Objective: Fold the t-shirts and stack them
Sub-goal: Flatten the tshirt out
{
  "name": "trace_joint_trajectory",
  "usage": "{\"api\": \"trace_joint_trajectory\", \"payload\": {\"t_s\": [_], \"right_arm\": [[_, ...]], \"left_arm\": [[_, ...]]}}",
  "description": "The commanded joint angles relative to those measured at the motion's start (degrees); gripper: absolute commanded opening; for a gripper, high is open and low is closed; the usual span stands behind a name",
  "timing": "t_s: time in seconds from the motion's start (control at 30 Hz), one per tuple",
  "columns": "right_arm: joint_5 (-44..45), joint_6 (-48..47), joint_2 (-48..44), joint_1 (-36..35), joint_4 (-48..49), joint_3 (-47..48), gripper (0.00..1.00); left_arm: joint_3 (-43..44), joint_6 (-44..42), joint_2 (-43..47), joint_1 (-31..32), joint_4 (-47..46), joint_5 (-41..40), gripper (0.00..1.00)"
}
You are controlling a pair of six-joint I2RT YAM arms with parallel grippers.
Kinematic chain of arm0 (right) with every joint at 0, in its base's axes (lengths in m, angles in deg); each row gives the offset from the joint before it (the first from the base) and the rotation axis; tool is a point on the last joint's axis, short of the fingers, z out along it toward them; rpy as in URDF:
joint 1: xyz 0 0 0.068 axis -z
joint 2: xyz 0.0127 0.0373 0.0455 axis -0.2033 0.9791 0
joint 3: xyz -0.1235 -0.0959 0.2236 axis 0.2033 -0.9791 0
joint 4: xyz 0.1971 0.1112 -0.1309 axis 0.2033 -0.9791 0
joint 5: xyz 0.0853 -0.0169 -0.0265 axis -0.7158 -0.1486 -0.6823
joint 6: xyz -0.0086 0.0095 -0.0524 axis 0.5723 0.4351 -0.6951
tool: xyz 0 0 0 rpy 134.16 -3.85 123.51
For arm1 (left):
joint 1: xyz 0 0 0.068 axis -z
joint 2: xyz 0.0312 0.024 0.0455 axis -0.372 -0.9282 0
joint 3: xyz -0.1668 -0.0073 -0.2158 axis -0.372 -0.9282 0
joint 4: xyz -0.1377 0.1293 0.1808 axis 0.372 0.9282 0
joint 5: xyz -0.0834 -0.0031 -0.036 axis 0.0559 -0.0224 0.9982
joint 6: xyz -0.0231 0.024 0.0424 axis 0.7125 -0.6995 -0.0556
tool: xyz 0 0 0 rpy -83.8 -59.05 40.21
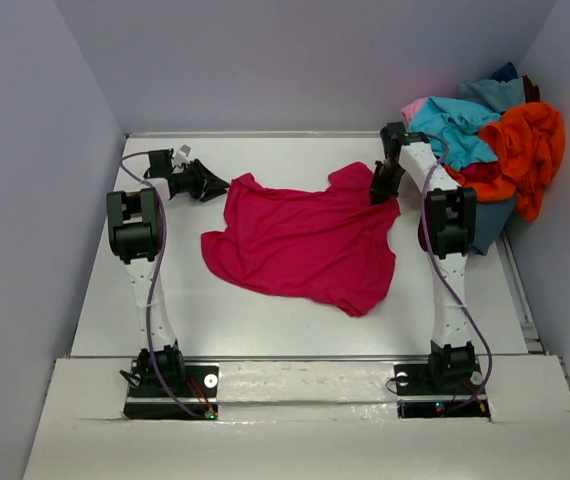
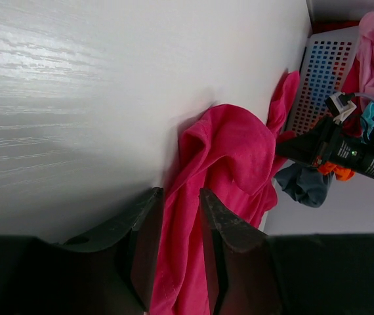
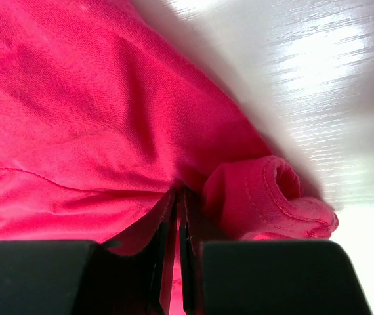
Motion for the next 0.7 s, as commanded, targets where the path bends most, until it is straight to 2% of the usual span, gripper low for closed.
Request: {"api": "trace_joint_trajectory", "payload": {"t_s": [0.0, 0.37, 0.67], "right_arm": [[0.9, -0.7, 1.0, 0.4, -1.4, 1.9, 0.12], [1.1, -1.0, 0.5, 0.4, -1.4, 1.5, 0.12], [1.2, -1.3, 0.0, 0.4, -1.2, 0.4, 0.12]], "left_arm": [[2.4, -3.3, -1.7, -0.1, 4.3, -1.9, 0.42], [6.2, -5.8, -3.6, -0.1, 9.4, -4.0, 0.42], [8.2, -6.1, -4.9, 1.1, 10.2, -3.0, 0.42]]}}
